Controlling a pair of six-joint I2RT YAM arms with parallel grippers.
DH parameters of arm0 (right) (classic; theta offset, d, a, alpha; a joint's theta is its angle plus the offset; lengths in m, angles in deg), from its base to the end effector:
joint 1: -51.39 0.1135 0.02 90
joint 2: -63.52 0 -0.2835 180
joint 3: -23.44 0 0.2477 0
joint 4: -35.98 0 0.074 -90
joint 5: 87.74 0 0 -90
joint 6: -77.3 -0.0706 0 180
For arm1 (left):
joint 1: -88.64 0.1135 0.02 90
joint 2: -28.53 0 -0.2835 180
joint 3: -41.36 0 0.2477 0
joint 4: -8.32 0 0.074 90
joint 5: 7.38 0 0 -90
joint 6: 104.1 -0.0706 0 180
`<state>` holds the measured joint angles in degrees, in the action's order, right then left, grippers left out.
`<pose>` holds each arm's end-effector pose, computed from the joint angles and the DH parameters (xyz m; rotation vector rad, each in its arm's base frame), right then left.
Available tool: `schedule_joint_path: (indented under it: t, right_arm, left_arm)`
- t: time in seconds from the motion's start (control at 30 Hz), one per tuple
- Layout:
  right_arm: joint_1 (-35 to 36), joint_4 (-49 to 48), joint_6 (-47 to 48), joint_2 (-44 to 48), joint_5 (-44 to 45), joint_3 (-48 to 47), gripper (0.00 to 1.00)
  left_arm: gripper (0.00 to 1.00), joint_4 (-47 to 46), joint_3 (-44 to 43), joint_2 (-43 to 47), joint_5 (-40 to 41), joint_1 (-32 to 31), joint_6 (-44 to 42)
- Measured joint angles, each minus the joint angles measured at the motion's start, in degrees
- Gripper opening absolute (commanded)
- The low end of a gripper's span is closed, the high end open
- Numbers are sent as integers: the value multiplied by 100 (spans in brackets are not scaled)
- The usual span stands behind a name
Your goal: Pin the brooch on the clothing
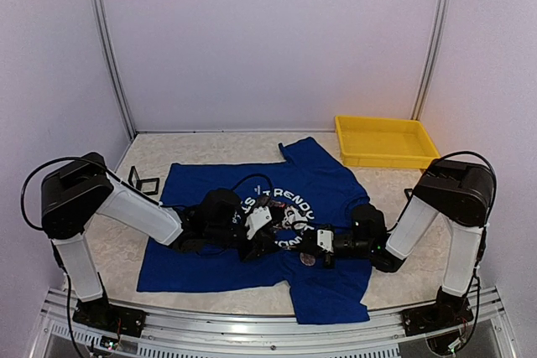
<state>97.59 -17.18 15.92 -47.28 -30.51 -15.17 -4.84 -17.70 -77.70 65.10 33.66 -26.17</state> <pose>0.1956 0.2592 0.0992 -1.4526 1.2517 0.7498 0.2034 -0.3273 0.1250 1.3813 1.7548 -0.7520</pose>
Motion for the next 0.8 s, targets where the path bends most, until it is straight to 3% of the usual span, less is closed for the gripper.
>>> schedule_joint_path:
  t: [0.37, 0.8]
  right_arm:
    - [-24, -286, -404, -11, -116, 48, 0]
    - [-24, -365, -431, -11, -254, 57, 0]
  left_arm:
    - [26, 122, -142, 20, -225, -103, -140]
    - [5, 103, -229, -81, -352, -109, -125]
